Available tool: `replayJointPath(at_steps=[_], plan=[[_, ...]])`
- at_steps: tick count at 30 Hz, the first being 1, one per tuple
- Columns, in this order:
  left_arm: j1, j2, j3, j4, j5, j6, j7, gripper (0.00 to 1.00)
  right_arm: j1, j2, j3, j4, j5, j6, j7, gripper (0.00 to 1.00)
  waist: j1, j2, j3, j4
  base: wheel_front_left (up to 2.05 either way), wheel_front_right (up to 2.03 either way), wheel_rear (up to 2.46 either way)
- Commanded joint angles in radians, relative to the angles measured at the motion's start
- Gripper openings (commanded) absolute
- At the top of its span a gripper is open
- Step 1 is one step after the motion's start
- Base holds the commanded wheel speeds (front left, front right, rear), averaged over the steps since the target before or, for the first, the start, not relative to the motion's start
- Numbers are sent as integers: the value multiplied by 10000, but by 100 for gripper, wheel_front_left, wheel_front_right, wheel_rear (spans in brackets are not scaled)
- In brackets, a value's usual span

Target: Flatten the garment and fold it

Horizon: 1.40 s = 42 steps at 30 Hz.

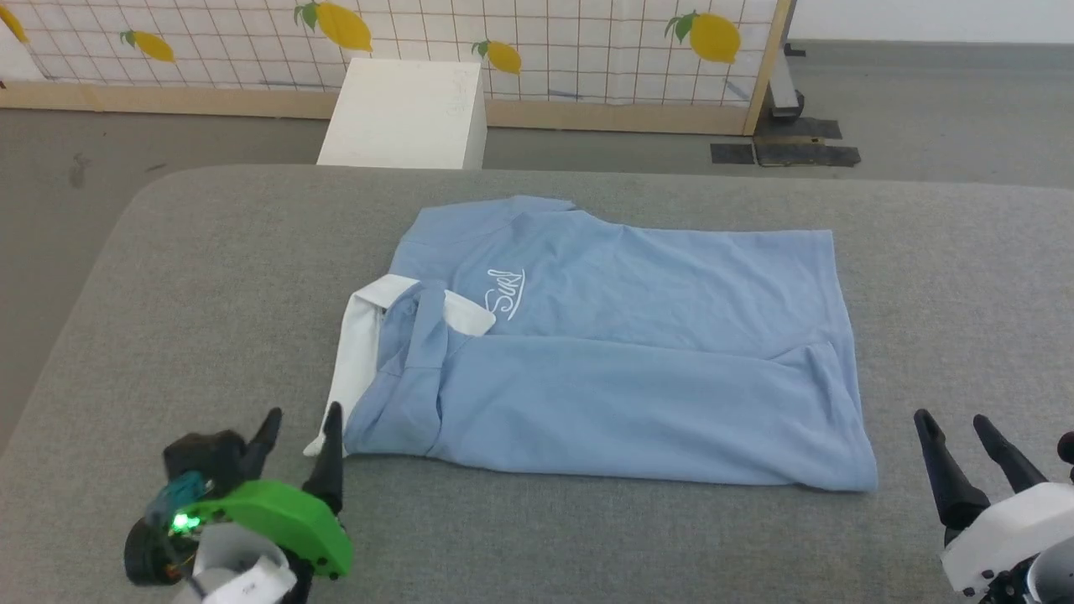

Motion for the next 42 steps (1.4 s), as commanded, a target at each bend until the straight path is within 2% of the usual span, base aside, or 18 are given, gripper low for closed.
replayJointPath(at_steps=[1,8,12,18,25,26,27,31,35,37,42], plan=[[-409,47,-103,-34,-5,68,518,100,-51,15,-18,-46,-55,-15,17,100,1,0,128,36,0,0,0],[-2257,397,-1343,109,-128,795,5705,100,-287,52,39,-130,-8,-15,176,100,1,0,714,39,0,0,0],[-3097,702,-1823,213,102,1193,7722,100,-455,63,89,-145,14,-15,165,100,1,0,1066,-85,0,0,0],[-3476,918,-2092,762,227,1346,8731,100,-656,50,66,-146,69,-15,144,100,1,0,1608,-309,0,0,0],[-3143,729,-2139,1457,-276,1289,9221,100,-884,-32,150,-132,101,-15,119,100,1,0,1937,-449,0,0,0],[-3083,683,-2117,1522,-399,1250,9270,95,-904,-65,171,-139,91,-15,134,100,1,0,1966,-455,0,0,0],[-3035,647,-2087,1555,-509,1191,9270,0,-924,-96,193,-154,76,-15,154,100,1,0,1990,-463,0,0,0],[-2922,601,-1945,1547,-774,1048,9145,0,-939,-255,326,-266,-50,-15,402,100,1,0,2015,-453,0,0,0],[-2803,602,-1630,1278,-1025,1018,8795,0,-954,-406,514,-493,-274,-15,1175,100,1,0,1991,-455,0,0,0],[-2737,609,-1479,1061,-1108,1036,8592,0,-983,-460,582,-630,-414,-15,1842,100,1,0,1964,-450,0,0,0],[-2538,683,-1276,492,-1196,1112,8304,0,-1281,-524,760,-1132,-1073,-15,4465,100,1,0,1913,-405,0,0,0]])
